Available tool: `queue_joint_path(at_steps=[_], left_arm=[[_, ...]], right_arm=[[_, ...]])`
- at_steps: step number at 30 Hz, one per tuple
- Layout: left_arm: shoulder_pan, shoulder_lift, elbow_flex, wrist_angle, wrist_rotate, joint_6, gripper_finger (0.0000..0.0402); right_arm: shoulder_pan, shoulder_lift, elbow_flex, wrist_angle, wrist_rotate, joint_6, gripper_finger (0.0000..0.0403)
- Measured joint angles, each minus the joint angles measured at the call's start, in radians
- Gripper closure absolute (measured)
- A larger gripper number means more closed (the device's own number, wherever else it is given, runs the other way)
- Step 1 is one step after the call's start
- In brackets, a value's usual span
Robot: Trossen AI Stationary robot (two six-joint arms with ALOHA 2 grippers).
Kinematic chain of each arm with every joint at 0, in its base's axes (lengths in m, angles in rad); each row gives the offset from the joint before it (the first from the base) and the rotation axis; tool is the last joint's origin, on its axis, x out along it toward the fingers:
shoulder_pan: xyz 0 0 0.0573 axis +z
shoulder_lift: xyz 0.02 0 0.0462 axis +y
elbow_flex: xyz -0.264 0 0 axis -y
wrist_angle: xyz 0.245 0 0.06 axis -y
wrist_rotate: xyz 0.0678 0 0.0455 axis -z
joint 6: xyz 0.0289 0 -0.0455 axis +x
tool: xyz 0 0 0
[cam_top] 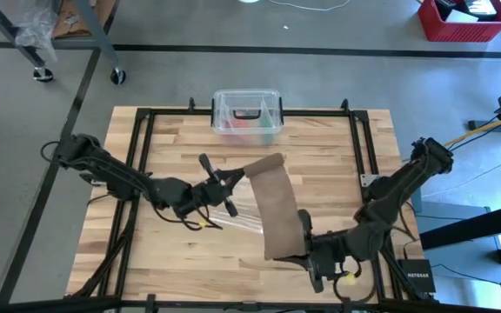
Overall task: Roll bandage
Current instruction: Roll the brown bandage
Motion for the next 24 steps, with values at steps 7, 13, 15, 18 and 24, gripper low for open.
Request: queue_joint_path(at_steps=[7,13,15,18,24], left_arm=[[-0.014,0.06,0.0,-0.002,0.024,0.131,0.0401],[-0.02,0.108,0.0,-0.007,0.076,0.235,0.0402],[-0.026,0.118,0.0,-0.012,0.077,0.294,0.0401],[-0.045,0.123,0.001,-0.019,0.077,0.371,0.0402],[-0.072,0.121,0.001,-0.02,0.076,0.406,0.0402]], right_arm=[[-0.106,0.0,0.188,-0.096,-0.014,-0.03,0.0398],[-0.33,0.0,0.28,-0.124,-0.114,0.123,0.0398],[-0.412,0.0,0.304,-0.146,-0.158,0.177,0.0398],[-0.538,-0.001,0.31,-0.155,-0.221,0.307,0.0397],[-0.745,0.004,0.309,-0.294,-0.354,0.569,0.0393]])
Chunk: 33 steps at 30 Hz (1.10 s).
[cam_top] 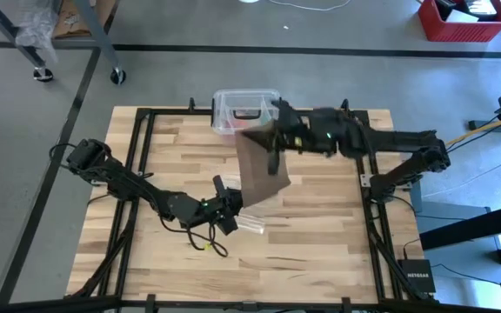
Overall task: Roll bandage
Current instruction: Roll the brown bandage
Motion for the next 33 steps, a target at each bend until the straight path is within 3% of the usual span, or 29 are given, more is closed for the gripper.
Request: queue_joint_path(at_steps=[6,11,15,24,28,33], left_arm=[[0.011,0.0,0.0,-0.045,0.014,-0.061,0.0402],[0.025,0.0,0.0,-0.104,0.035,-0.153,0.0402],[0.034,0.0,0.0,-0.132,0.072,-0.236,0.0402],[0.093,0.001,0.0,-0.238,0.274,-0.732,0.0402],[0.108,0.001,0.0,-0.272,0.292,-0.78,0.0402],[0.11,0.0,0.0,-0.317,0.294,-0.781,0.0402]], right_arm=[[-0.118,0.037,0.0,-0.176,-0.084,0.153,0.0313],[-0.141,0.056,0.0,-0.378,-0.085,0.208,0.0228],[-0.14,0.058,-0.001,-0.496,-0.084,0.249,0.019],[-0.139,0.064,-0.001,-0.685,-0.078,0.303,0.0174],[-0.139,0.098,-0.001,-0.772,-0.019,0.278,0.0174],[-0.139,0.114,-0.001,-0.813,-0.108,0.286,0.0174]])
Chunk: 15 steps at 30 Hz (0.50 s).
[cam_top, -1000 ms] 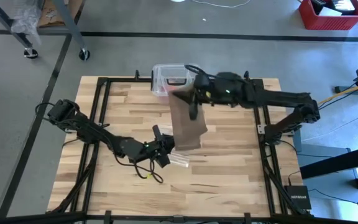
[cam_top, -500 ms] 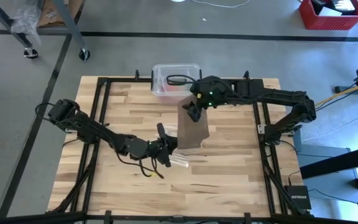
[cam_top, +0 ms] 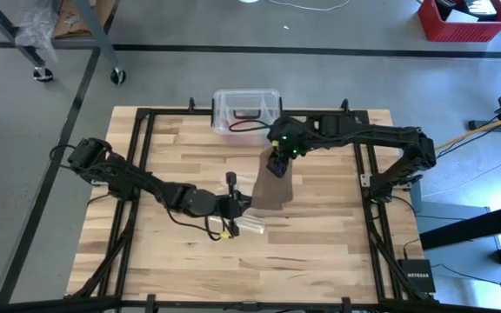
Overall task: Roll bandage
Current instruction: Roll the brown bandage
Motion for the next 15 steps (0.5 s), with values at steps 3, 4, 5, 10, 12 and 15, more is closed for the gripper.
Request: queue_joint_path(at_steps=[3,4,5,10,12,15], left_arm=[[0.003,0.0,0.0,0.001,0.001,0.0,0.0402],[0.003,0.0,0.0,0.001,0.001,0.001,0.0402],[0.003,0.0,0.0,-0.007,0.005,0.004,0.0402],[0.01,0.0,0.0,-0.044,0.09,-0.001,0.0402],[0.018,0.0,0.0,-0.054,0.15,-0.01,0.0402],[0.032,0.0,0.0,-0.072,0.229,-0.032,0.0402]], right_arm=[[0.001,0.002,0.0,0.01,-0.008,0.001,0.0174],[0.008,0.002,0.0,0.019,0.013,0.005,0.0174],[0.02,0.002,-0.002,0.028,0.051,0.012,0.0174],[0.085,0.01,-0.065,0.148,0.09,-0.014,0.0174],[0.098,0.011,-0.073,0.157,0.029,-0.04,0.0174],[0.101,-0.001,-0.063,0.115,0.019,-0.06,0.0174]])
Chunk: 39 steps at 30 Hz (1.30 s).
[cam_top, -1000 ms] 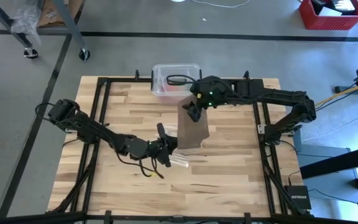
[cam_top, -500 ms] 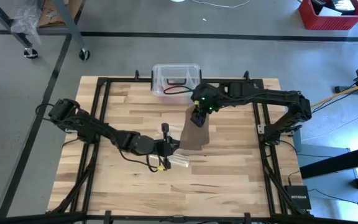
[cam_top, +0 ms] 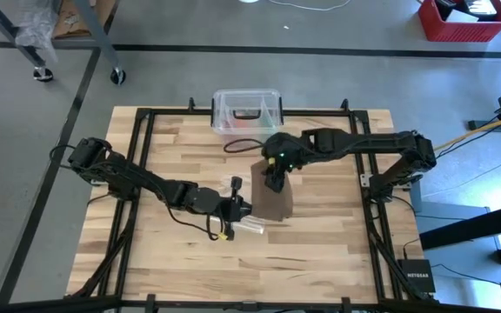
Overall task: Roll bandage
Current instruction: Roll the brown bandage
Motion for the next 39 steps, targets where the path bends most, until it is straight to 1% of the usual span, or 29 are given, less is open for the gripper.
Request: queue_joint_path(at_steps=[3,6,7,9,12,15,19,22,24,27,34,39], left_arm=[[0.017,0.0,0.0,-0.01,0.085,-0.026,0.0402],[0.034,0.0,0.0,-0.019,0.179,-0.074,0.0401],[0.04,0.0,0.0,-0.02,0.201,-0.099,0.0402],[0.051,-0.004,0.0,-0.027,0.229,-0.16,0.0402],[0.068,-0.022,0.0,-0.035,0.311,-0.202,0.0401],[0.071,-0.035,0.001,-0.051,0.366,-0.211,0.0402],[0.067,-0.047,0.001,-0.057,0.375,-0.211,0.0402],[0.066,-0.052,0.001,-0.051,0.375,-0.206,0.0402],[0.065,-0.052,0.001,-0.057,0.375,-0.207,0.0402],[0.07,-0.052,0.001,-0.063,0.375,-0.209,0.0402],[0.077,-0.051,0.001,-0.084,0.36,-0.227,0.0402],[0.077,-0.051,0.001,-0.101,0.36,-0.23,0.0402]], right_arm=[[0.005,-0.042,0.025,0.004,0.041,-0.019,0.0174],[0.006,-0.081,0.032,0.016,0.156,-0.032,0.0174],[0.005,-0.085,0.032,0.005,0.178,-0.033,0.0174],[0.004,-0.084,0.029,-0.024,0.181,-0.034,0.0174],[0.005,-0.085,0.028,-0.063,0.176,-0.035,0.0174],[0.006,-0.086,-0.005,-0.061,0.231,-0.02,0.0174],[0.004,-0.084,-0.074,-0.027,0.228,-0.013,0.0174],[0.004,-0.079,-0.137,-0.014,0.162,-0.001,0.0174],[0.004,-0.079,-0.16,-0.003,0.146,0.0,0.0174],[0.005,-0.083,-0.155,0.006,0.172,0.002,0.0174],[0.004,-0.086,-0.101,0.098,0.143,0.013,0.017],[0.004,-0.073,-0.102,0.085,0.128,0.023,0.0135]])
